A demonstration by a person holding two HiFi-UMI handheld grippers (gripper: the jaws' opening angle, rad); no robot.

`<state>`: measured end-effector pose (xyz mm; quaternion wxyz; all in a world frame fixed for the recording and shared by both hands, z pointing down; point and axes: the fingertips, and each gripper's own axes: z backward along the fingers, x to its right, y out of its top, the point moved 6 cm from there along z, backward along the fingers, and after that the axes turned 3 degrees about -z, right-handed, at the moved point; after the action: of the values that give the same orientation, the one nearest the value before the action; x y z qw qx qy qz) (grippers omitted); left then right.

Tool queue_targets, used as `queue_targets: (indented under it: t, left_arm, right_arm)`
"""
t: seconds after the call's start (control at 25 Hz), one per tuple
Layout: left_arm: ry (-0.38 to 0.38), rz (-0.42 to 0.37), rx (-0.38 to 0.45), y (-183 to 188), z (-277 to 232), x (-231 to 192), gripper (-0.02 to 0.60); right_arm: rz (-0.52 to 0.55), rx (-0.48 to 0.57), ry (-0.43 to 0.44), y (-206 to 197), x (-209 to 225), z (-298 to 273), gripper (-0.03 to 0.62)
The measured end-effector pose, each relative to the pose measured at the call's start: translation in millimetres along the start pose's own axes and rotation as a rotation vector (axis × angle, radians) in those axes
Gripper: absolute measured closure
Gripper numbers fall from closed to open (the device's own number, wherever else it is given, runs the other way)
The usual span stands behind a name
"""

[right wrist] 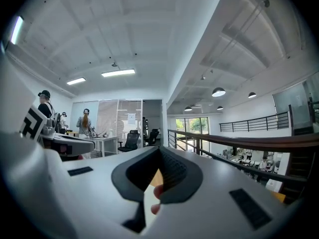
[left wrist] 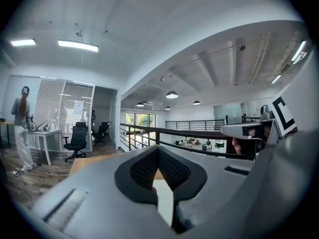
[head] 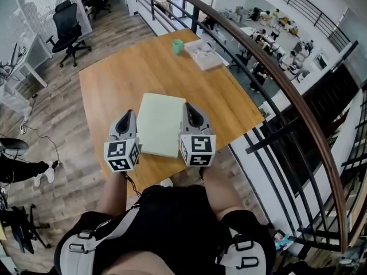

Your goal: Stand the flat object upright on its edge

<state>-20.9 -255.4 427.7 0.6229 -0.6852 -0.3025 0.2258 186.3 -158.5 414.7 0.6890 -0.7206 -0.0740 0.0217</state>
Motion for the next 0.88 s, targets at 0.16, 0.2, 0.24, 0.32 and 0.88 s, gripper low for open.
queue_targets:
  t: [0.16, 0.2, 0.24, 0.32, 0.88]
  left_arm:
    - [0.019, -0.007, -0.04, -10, -17, 0, 0.583]
    - [0.025, -0.007, -0.048, -12, -20, 1, 0.583]
    - [0.035, -0.005, -0.057, -14, -22, 2, 0.583]
    - [0.057, 0.004, -0.076, -18, -26, 3, 0.583]
    - [0.113, 0.055, -0.284, -60, -48, -26, 0.583]
  right_arm:
    - [-0.021, -0.021, 0.001, -11, 16, -13, 0.595]
    - [-0.024, -0.027, 0.005, -13, 21, -16, 0.595]
    - [-0.025, -0.035, 0.011, -15, 26, -20, 0.595]
    - [-0.025, -0.052, 0.027, -18, 33, -28, 0.596]
    - [-0.126, -0.27, 0.103, -73, 51, -71, 0.584]
